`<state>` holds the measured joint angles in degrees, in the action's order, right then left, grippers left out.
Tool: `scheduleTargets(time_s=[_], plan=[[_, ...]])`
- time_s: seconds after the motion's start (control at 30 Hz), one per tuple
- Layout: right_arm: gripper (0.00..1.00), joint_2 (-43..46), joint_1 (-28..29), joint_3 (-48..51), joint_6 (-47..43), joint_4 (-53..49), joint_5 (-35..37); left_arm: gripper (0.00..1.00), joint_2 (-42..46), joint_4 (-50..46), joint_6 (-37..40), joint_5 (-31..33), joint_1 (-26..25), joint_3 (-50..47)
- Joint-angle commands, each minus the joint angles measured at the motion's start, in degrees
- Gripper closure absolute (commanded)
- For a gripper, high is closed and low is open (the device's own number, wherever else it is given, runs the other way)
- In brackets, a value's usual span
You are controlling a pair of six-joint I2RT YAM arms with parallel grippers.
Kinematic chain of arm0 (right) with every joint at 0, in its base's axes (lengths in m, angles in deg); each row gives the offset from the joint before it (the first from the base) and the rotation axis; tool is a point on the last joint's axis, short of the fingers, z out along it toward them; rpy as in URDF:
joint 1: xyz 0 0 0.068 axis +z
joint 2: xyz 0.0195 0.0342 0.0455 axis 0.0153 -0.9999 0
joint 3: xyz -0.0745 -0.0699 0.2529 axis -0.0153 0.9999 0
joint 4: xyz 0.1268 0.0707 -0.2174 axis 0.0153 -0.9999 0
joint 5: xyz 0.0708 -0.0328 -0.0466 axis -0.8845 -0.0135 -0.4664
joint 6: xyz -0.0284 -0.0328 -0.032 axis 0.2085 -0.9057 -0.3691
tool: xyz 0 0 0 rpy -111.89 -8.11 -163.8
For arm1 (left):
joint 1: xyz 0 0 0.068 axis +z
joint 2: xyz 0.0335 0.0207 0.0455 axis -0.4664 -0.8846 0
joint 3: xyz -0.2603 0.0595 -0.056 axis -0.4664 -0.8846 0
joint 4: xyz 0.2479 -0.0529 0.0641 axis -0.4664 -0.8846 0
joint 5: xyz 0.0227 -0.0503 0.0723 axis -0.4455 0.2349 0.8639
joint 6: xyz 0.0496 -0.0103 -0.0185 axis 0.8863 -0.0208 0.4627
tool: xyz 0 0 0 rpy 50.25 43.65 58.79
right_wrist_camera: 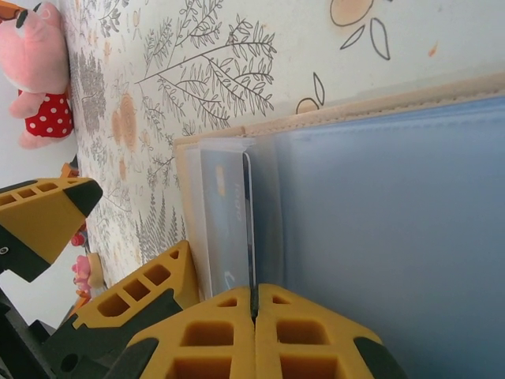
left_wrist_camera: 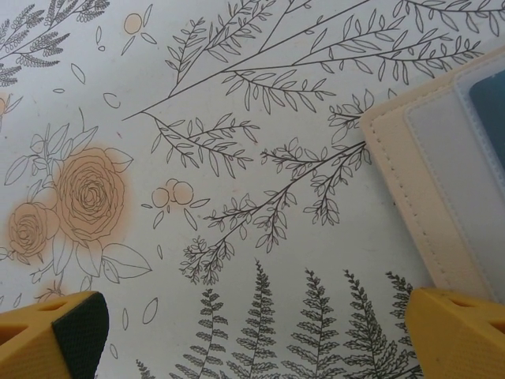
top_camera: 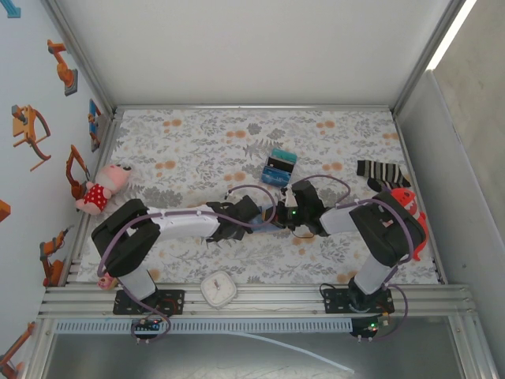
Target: Take the credit cards out of the card holder
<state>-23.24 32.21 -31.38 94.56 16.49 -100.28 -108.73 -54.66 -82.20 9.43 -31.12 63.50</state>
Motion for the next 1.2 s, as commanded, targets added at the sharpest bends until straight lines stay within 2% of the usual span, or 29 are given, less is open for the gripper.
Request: scheduleTargets(time_s=[0.0, 0.27, 0.57, 0.93, 1.17], plan=[[0.98, 1.66, -0.25, -0.45, -0.77, -1.51, 0.79, 0.03, 2.86, -0.96, 1.76, 1.58, 0.23, 2.25], [0.98, 0.99, -0.21, -0.54, -1.03, -1.67, 1.01, 0.03, -0.27, 4.40, 3.57, 0.54, 0.34, 6.59], [0.97, 1.24, -0.23, -0.31, -0.50, -1.43, 1.02, 0.03, -4.30, 6.45, 3.31, -2.60, 0.99, 5.24], [0.85, 0.47, -0.21, 0.46, 1.98, 3.56, -0.90, 0.03, -6.60, 3.51, 2.45, -3.33, 1.26, 4.10], [0.79, -2.10, -0.21, 1.30, 5.29, 10.86, -2.71, 0.03, -6.82, 2.27, 2.46, -3.67, 1.28, 4.13]])
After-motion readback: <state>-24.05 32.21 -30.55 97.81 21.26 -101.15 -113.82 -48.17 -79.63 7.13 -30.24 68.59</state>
